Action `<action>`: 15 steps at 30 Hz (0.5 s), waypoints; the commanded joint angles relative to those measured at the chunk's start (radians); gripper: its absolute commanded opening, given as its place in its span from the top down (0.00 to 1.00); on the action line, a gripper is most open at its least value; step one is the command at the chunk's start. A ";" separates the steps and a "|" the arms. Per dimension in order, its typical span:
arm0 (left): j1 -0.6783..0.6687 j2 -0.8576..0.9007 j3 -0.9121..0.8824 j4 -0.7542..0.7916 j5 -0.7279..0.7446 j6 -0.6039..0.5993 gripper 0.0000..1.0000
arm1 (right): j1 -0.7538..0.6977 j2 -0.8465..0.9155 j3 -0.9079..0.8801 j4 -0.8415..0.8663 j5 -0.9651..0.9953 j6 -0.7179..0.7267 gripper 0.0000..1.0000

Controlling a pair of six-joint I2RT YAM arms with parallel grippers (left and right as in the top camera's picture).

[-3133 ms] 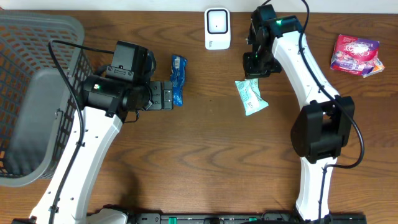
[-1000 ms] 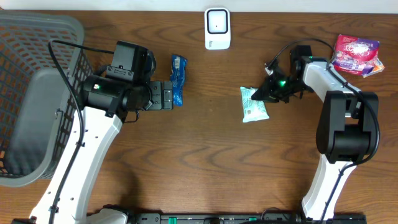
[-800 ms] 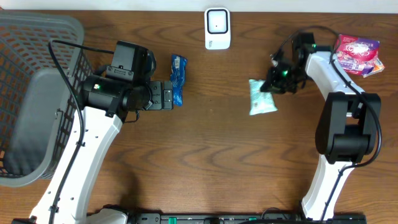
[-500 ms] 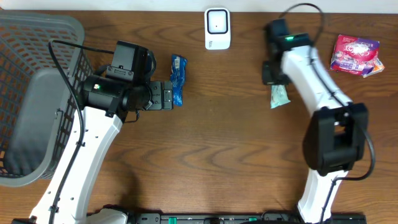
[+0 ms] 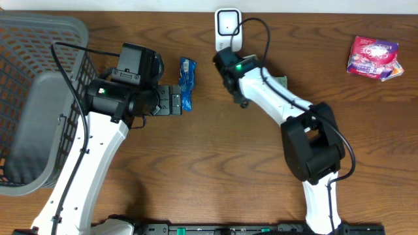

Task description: Scan the item barcode

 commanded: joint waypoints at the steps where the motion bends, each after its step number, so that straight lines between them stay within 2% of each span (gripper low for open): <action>1: 0.003 0.001 0.003 -0.003 -0.010 0.014 0.02 | 0.023 -0.008 0.058 -0.009 -0.103 0.016 0.38; 4: 0.003 0.001 0.003 -0.003 -0.010 0.014 0.02 | 0.013 -0.018 0.129 -0.066 -0.099 0.005 0.37; 8: 0.003 0.001 0.003 -0.003 -0.010 0.014 0.02 | -0.034 -0.025 0.220 -0.152 -0.093 -0.052 0.30; 10: 0.003 0.001 0.003 -0.003 -0.010 0.014 0.02 | -0.064 -0.025 0.226 -0.166 -0.109 -0.076 0.27; 15: 0.003 0.001 0.003 -0.003 -0.010 0.014 0.02 | -0.092 -0.018 0.165 -0.126 -0.152 -0.230 0.27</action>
